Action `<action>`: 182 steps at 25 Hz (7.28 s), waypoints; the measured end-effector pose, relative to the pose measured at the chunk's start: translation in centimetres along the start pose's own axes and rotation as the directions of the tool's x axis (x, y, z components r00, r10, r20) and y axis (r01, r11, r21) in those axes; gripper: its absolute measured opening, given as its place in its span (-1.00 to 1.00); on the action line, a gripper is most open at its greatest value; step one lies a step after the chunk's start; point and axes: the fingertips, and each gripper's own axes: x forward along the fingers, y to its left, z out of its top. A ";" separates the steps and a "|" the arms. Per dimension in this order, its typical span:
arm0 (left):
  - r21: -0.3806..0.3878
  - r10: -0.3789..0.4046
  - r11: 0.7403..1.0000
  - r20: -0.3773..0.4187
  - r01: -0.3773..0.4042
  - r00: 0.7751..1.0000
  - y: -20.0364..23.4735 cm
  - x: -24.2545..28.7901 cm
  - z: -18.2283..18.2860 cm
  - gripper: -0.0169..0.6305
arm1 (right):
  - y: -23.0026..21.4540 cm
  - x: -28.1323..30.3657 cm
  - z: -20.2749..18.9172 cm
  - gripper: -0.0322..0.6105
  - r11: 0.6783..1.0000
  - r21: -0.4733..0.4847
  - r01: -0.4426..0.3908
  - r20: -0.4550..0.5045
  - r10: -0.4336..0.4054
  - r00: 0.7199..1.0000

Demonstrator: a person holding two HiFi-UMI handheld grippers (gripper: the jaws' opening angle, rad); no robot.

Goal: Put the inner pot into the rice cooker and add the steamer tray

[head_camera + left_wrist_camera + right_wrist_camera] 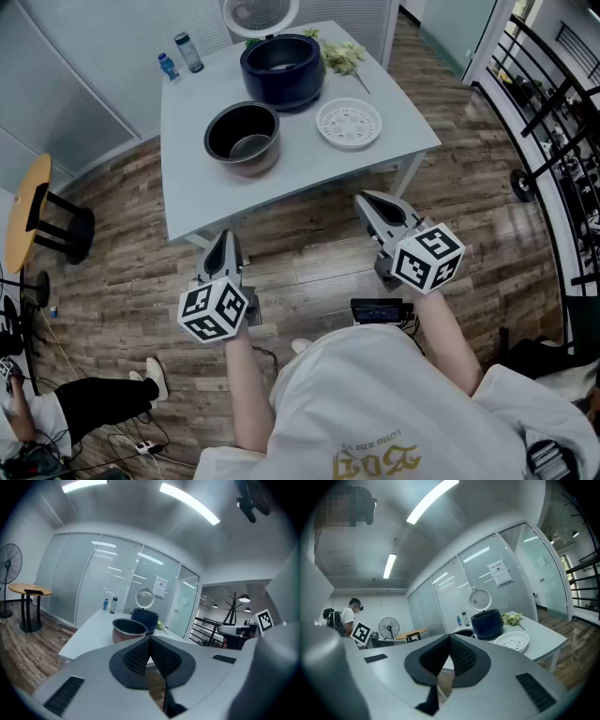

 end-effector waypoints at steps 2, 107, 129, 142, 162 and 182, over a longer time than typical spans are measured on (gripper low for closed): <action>0.003 -0.001 1.000 0.000 0.001 1.000 -0.7 0.6 0.1 -0.91 | -0.7 -0.1 0.2 -0.85 1.000 0.005 -0.007 0.002 0.007 1.000; -0.165 0.001 0.986 -0.028 -0.005 1.000 18.0 31.2 11.3 -0.61 | -12.5 39.8 1.9 -0.55 0.984 0.142 0.109 -0.274 -0.067 0.959; -0.009 -0.135 0.991 0.119 0.137 0.984 12.4 33.9 21.8 -0.61 | -15.0 38.1 11.9 -0.55 0.984 0.124 0.129 -0.055 -0.123 0.991; 0.009 -0.222 0.975 0.139 0.223 0.965 7.9 39.0 25.6 -0.62 | -19.8 36.7 16.8 -0.55 0.975 0.109 0.196 0.001 -0.197 0.980; -0.050 -0.227 0.970 0.164 0.237 0.960 6.2 51.2 29.2 -0.63 | -29.6 42.9 22.2 -0.55 0.976 0.062 0.208 0.003 -0.208 0.978; -0.111 -0.195 0.974 0.052 0.200 0.979 7.5 57.8 25.6 -0.63 | -35.4 47.2 18.5 -0.54 0.969 0.130 0.209 -0.123 -0.193 0.973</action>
